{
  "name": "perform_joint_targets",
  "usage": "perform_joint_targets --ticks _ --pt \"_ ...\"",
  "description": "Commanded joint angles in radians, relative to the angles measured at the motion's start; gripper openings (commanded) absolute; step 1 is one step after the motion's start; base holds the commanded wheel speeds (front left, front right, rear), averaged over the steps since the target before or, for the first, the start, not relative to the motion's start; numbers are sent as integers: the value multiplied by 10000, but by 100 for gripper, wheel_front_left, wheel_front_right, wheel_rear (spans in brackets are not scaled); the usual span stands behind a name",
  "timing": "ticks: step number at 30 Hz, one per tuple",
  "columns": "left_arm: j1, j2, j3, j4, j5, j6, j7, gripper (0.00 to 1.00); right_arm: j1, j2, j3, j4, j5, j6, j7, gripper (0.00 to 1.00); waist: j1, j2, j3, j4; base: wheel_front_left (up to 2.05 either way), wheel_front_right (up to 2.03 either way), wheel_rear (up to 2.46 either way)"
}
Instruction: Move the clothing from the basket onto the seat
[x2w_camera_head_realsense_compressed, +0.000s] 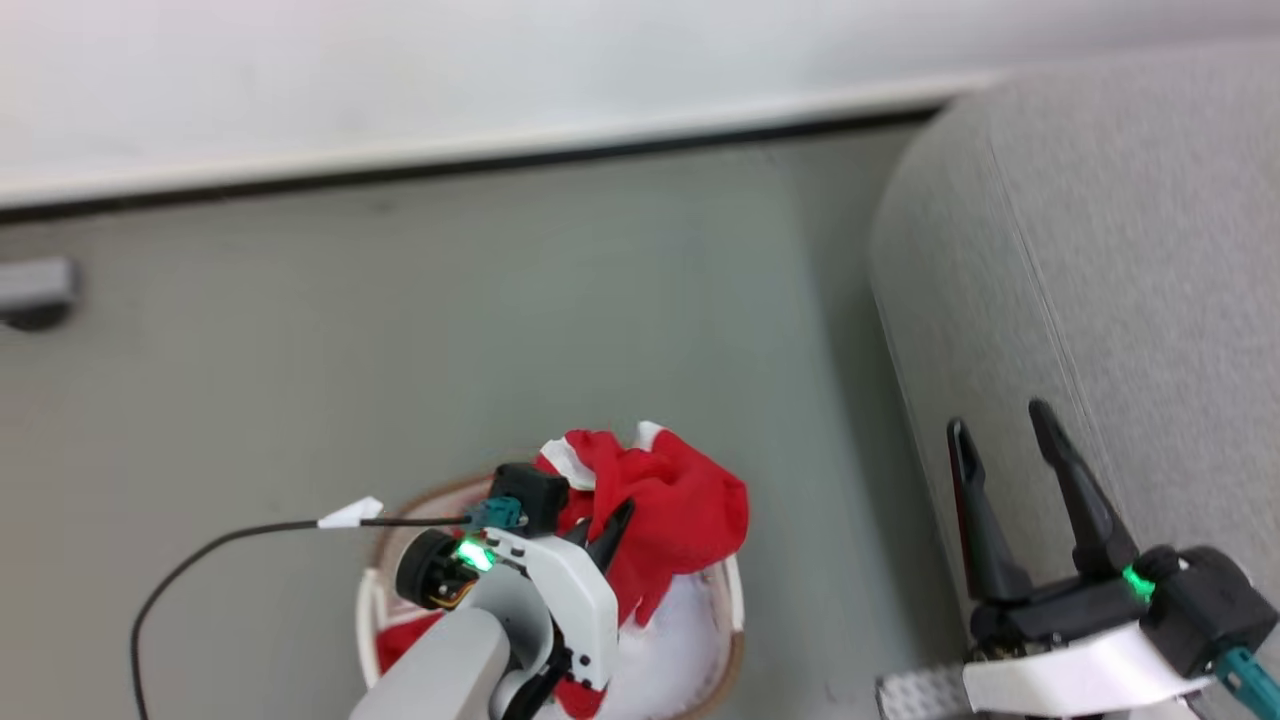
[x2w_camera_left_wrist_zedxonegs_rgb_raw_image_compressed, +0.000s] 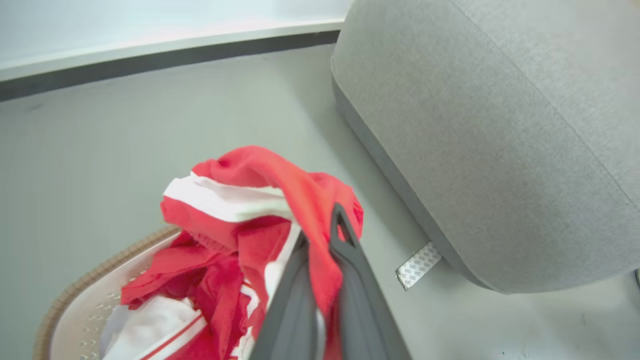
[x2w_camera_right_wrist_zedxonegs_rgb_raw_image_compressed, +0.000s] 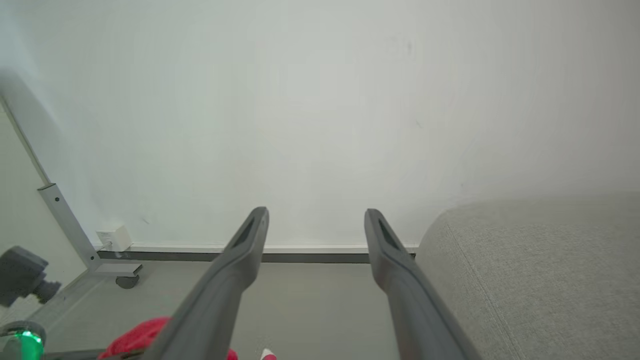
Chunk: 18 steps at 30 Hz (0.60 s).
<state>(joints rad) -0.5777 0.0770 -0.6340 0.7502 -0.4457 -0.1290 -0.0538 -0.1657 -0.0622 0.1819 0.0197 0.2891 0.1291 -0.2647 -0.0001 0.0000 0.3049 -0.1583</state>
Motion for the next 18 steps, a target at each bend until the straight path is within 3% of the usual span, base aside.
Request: perform_joint_targets --ticks 1,11,18 --pt "228 112 5 -182 -97 -15 68 0 214 -57 -39 32 -21 30 3 100 1 0 -971 756 0 0 0" --pt "900 874 320 -3777 -599 416 1289 0 992 -360 165 76 31 30 3 100 1 0 -2117 1117 0 0 0" --pt "1102 1574 308 -6072 -694 620 2414 0 1104 -965 791 -49 -23 30 3 100 1 0 -2571 1122 0 0 0"
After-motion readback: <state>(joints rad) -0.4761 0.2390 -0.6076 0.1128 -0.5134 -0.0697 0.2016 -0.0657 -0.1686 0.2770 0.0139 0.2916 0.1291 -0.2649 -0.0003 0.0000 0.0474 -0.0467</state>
